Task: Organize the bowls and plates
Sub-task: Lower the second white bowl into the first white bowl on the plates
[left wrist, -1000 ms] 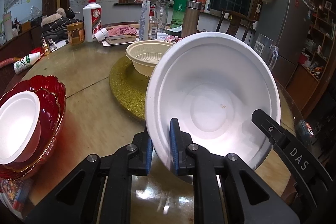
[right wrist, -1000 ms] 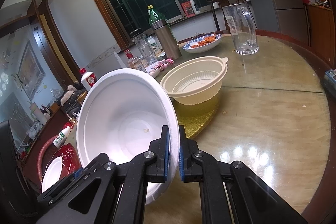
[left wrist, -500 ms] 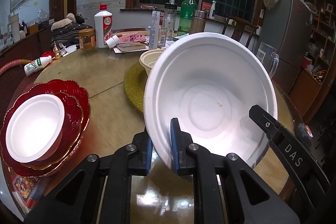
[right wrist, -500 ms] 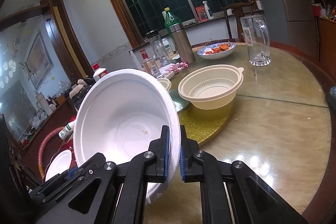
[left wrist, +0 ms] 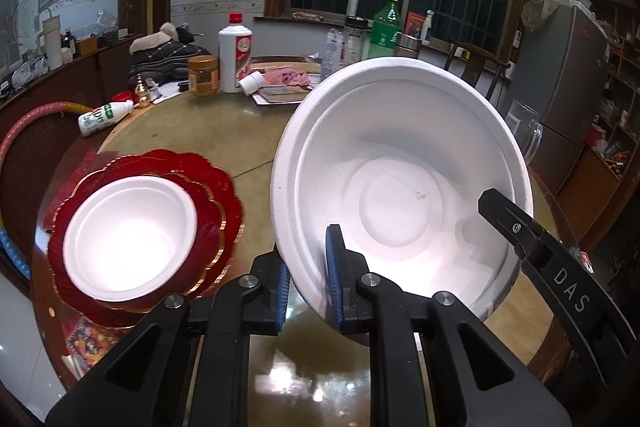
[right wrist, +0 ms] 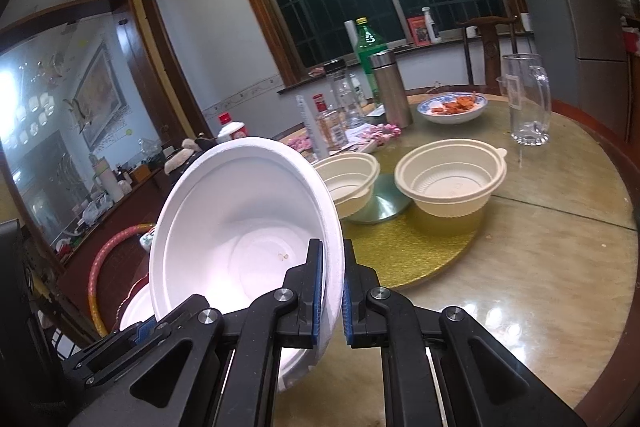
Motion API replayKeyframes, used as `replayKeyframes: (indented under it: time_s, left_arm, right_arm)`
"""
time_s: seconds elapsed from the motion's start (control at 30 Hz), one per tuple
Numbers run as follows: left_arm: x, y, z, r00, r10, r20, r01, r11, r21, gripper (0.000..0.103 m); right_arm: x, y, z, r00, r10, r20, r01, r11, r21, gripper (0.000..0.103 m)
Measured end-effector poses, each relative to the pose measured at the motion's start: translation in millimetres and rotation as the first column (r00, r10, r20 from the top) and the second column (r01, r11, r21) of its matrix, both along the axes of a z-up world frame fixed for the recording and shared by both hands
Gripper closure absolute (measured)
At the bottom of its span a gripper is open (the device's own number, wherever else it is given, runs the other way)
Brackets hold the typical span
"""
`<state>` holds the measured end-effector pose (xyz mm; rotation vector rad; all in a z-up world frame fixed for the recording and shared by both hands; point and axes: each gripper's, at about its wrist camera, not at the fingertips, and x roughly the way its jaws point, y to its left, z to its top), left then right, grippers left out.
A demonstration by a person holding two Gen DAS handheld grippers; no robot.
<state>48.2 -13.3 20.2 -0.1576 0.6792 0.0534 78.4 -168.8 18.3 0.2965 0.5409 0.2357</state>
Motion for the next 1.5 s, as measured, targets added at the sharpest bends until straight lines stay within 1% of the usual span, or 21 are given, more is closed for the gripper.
replayKeyframes:
  time_s: [0.3,0.6,0.77,0.83,1.0,1.13,1.5]
  left_arm:
    - [-16.0,46.4,2.5,0.997,0.08,-0.007,-0.08,0.996,-0.027,0.088]
    - [-26.3,97.2,4.5,0.986,0.169,0.001,-0.169,0.985,-0.041,0.088]
    - [-28.3,119.6,2.5,0.981,0.195,-0.01,-0.195,0.98,-0.049,0.088]
    - [-29.1,125.7,2.8,0.979,0.202,-0.01,-0.202,0.978,-0.058,0.088]
    - [-33.4,136.9,4.9,0.975,0.221,0.004,-0.22,0.974,-0.058,0.088]
    - [-35.4,143.1,3.5,0.972,0.236,-0.004,-0.236,0.97,-0.064,0.088]
    - [-37.0,155.2,-5.5,0.962,0.27,-0.035,-0.271,0.961,-0.059,0.088]
  right_arm:
    - [-0.1,48.3,8.0,0.995,0.097,-0.001,-0.097,0.995,-0.017,0.093]
    - [2.7,107.5,14.0,0.978,0.208,0.0,-0.208,0.977,-0.042,0.092]
    - [7.7,132.8,12.7,0.968,0.252,-0.021,-0.253,0.966,-0.05,0.092]
    - [9.9,142.5,12.5,0.962,0.269,-0.034,-0.271,0.961,-0.053,0.092]
    - [10.2,157.8,16.4,0.955,0.295,-0.032,-0.297,0.953,-0.06,0.092]
    - [11.0,166.8,16.8,0.949,0.313,-0.038,-0.315,0.947,-0.06,0.092]
    - [19.9,183.4,5.0,0.933,0.348,-0.087,-0.353,0.934,-0.051,0.092]
